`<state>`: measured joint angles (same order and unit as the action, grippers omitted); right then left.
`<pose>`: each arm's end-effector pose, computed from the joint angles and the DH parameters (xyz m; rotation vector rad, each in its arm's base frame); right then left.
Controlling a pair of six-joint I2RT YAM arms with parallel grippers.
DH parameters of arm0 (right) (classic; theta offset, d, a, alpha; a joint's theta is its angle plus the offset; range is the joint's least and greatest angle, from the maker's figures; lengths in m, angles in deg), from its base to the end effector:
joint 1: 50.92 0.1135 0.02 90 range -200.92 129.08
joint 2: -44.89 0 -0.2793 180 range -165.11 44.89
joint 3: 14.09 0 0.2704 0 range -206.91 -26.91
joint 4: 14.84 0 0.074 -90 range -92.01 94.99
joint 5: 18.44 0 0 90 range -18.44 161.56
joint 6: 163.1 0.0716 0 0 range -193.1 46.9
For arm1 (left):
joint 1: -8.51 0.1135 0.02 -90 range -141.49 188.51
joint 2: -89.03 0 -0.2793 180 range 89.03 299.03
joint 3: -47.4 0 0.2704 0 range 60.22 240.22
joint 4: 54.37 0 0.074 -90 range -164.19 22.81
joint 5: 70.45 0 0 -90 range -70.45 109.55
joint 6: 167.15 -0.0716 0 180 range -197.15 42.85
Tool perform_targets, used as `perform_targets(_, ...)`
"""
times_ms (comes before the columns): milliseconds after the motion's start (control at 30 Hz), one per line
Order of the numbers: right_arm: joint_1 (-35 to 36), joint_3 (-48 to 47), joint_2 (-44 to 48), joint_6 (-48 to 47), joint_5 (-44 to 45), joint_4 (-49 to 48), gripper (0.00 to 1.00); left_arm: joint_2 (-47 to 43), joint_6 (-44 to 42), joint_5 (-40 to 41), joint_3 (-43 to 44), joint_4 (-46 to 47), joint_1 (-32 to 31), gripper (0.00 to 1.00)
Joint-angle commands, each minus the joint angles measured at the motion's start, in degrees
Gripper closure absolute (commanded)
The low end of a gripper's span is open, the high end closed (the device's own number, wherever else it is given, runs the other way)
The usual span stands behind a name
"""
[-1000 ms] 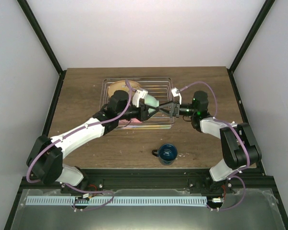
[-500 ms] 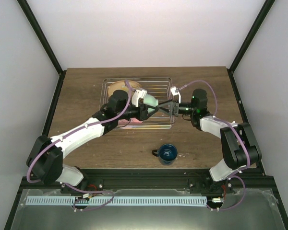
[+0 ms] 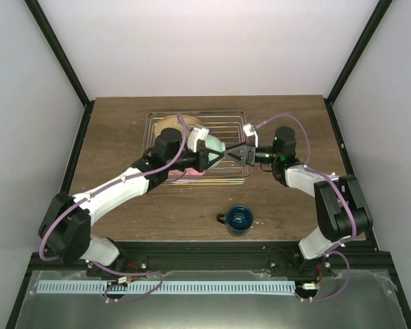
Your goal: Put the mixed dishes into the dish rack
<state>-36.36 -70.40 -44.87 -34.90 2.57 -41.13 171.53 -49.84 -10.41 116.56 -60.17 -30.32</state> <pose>0.3155 0.1510 0.2313 -0.6375 1.8097 1.6532 0.2698 -0.2631 0.2834 0.5896 1.9855 -1.2461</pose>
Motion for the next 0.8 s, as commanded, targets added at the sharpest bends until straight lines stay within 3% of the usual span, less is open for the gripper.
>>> perform_targets(0, 0.51, -3.09, -0.77, -0.50, 1.50, -1.67, 0.41, 0.09, 0.06, -4.06, 1.05, 4.19, -0.93, 1.00)
perform_targets(200, 0.52, -3.36, -1.51, 0.49, -0.14, -3.41, 0.40, 0.96, 1.10, -5.86, 1.05, 6.23, -0.94, 1.00)
perform_targets(533, 0.60, -3.44, -5.77, 8.08, -5.31, -14.34, 0.33, 1.61, 2.10, -8.16, 1.28, 8.23, -1.01, 1.00)
perform_targets(700, 0.65, -3.34, -6.22, 9.22, -5.70, -16.56, 0.34, 1.70, 2.40, -8.89, 1.19, 8.86, -1.00, 1.00)
perform_targets(767, 0.71, -3.28, -6.07, 9.11, -5.63, -16.62, 0.40, 1.79, 2.40, -8.87, 1.15, 8.88, -1.07, 1.00)
